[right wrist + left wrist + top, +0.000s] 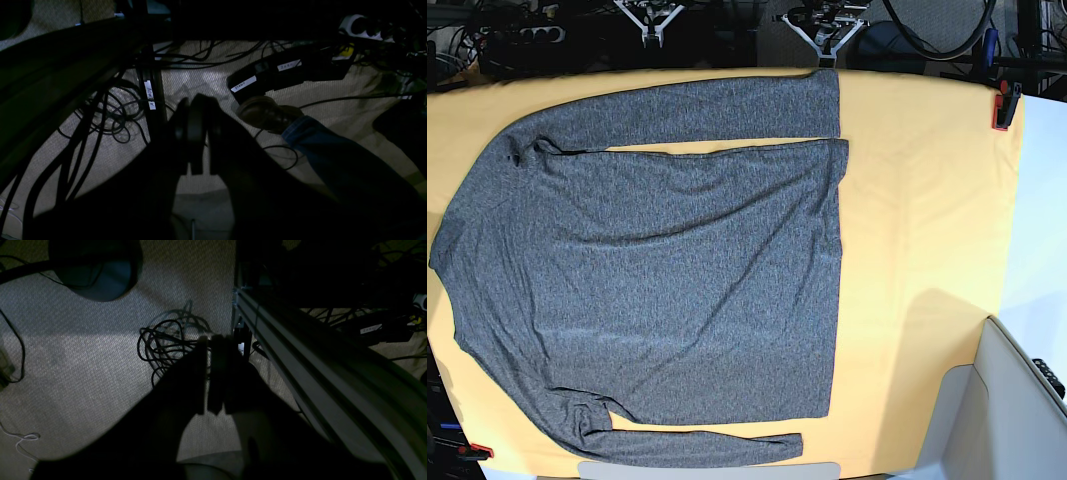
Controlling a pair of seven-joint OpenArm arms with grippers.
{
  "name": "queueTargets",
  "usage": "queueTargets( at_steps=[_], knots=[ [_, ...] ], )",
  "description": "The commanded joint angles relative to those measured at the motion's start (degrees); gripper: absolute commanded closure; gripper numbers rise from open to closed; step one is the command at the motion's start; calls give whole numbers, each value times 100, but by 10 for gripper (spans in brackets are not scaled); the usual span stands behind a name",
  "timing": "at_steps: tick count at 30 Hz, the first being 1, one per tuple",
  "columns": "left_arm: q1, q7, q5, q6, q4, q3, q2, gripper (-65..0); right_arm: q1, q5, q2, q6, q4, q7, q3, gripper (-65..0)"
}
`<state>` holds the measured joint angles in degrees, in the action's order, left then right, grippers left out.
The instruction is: Fold the T-shirt properly
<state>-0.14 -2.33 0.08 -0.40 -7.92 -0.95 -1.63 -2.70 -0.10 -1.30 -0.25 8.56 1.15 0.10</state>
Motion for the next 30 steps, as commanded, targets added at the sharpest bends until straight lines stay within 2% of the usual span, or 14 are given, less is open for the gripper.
queueTargets(
  at_steps=[1, 30],
  knots=[
    [19, -18, 32, -8, -30, 20, -26, -4, -7, -12, -24, 3, 19, 48, 12, -5],
    [19, -18, -3, -8, -30, 56, -26, -4, -218, -21, -24, 3, 19, 48, 3, -5]
  ],
)
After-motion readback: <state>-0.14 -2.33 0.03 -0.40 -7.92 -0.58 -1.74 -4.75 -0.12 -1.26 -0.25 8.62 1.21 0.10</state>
